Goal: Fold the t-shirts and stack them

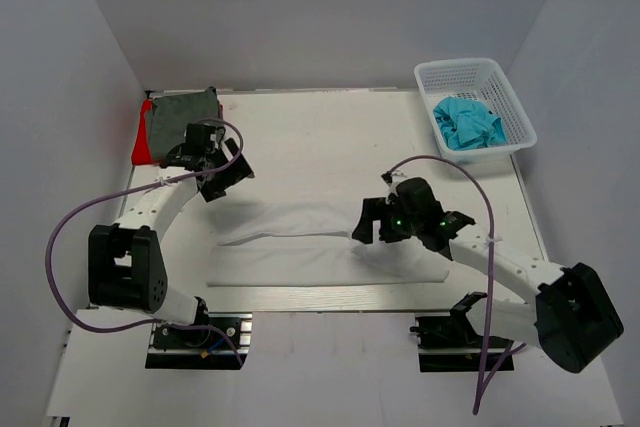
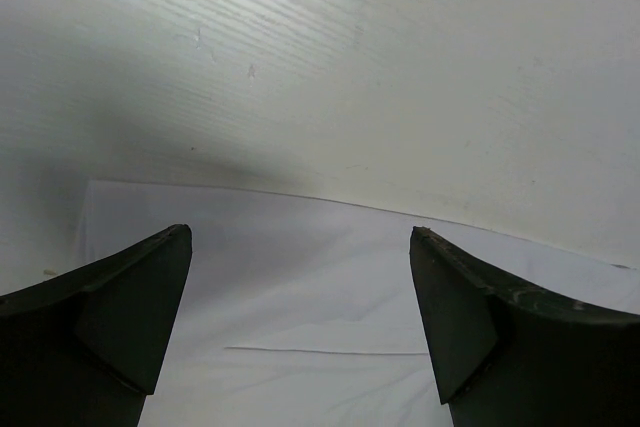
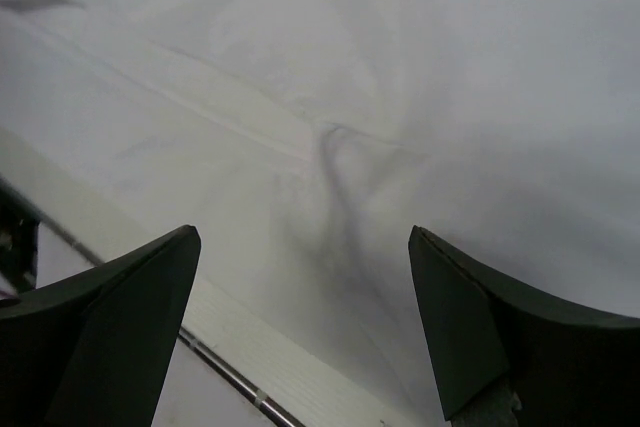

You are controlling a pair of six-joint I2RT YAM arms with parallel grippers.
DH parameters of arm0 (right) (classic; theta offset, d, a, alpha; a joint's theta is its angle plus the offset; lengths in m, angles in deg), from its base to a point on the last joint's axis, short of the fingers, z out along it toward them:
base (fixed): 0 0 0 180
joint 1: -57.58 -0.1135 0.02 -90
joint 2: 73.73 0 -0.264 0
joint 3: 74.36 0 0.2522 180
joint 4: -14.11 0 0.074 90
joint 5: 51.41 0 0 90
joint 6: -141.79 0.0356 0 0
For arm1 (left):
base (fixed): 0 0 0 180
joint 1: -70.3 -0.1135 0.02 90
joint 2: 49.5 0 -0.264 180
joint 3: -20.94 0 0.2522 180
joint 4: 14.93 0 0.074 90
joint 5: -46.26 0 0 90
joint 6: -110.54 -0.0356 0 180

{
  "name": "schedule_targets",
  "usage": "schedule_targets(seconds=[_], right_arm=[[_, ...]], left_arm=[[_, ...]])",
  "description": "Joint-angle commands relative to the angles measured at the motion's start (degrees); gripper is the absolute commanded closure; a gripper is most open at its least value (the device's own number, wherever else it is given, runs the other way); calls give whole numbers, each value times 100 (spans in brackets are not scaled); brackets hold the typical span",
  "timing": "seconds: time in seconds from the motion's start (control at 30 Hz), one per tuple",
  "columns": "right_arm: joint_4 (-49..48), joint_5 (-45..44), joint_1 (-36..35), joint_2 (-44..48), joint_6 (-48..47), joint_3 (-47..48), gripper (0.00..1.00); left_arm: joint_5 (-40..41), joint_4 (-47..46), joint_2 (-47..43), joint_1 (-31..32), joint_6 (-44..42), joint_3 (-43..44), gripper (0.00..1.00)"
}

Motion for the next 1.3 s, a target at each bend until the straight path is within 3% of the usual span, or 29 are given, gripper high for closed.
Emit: schedule_targets(seconds=[0.0, 0.07, 0.27, 0.47, 0.6, 0.8, 0.93, 0.97, 1.03, 1.07, 1.13, 1.27], right_arm=[[1461, -1736, 105, 312, 524, 345, 10], [2091, -2345, 184, 374, 935, 328, 10], [2622, -2330, 430, 155, 1350, 153, 10], [2395, -2611, 597, -680, 1324, 266, 10], [2350, -3382, 685, -1846, 1193, 766, 10], [1588, -3553, 870, -3386, 19, 2521, 10], [1191, -2534, 844, -4992, -1344, 4166, 10], [1182, -2350, 835, -5196, -1530, 5083, 10], [1356, -1746, 817, -5899, -1934, 5730, 10], [1584, -1611, 817, -6563, -2023, 6517, 10], [1788, -832, 765, -6919, -2574, 7758, 10], [1700, -485, 650, -7578, -3386, 8711, 10]], left_arm=[[36, -110, 98, 142, 142, -292, 0], [389, 92, 98, 345, 274, -363, 0], [978, 453, -200, 994, 529, -916, 0], [1232, 312, 316, 1250, 714, -1461, 0], [1480, 611, 774, 1566, 1056, -1540, 0], [858, 1007, 836, 2496, 1417, -1839, 0], [162, 945, 915, 3288, 1794, -1753, 0], [162, 1111, 994, 3464, 1847, -1647, 0], [-30, 1183, 1283, 3946, 1909, -1349, 0], [-119, 1183, 1372, 4097, 1909, -1252, 0], [-460, 1061, 1434, 4544, 1909, -1006, 0], [-464, 1127, 1356, 5126, 1847, -610, 0]])
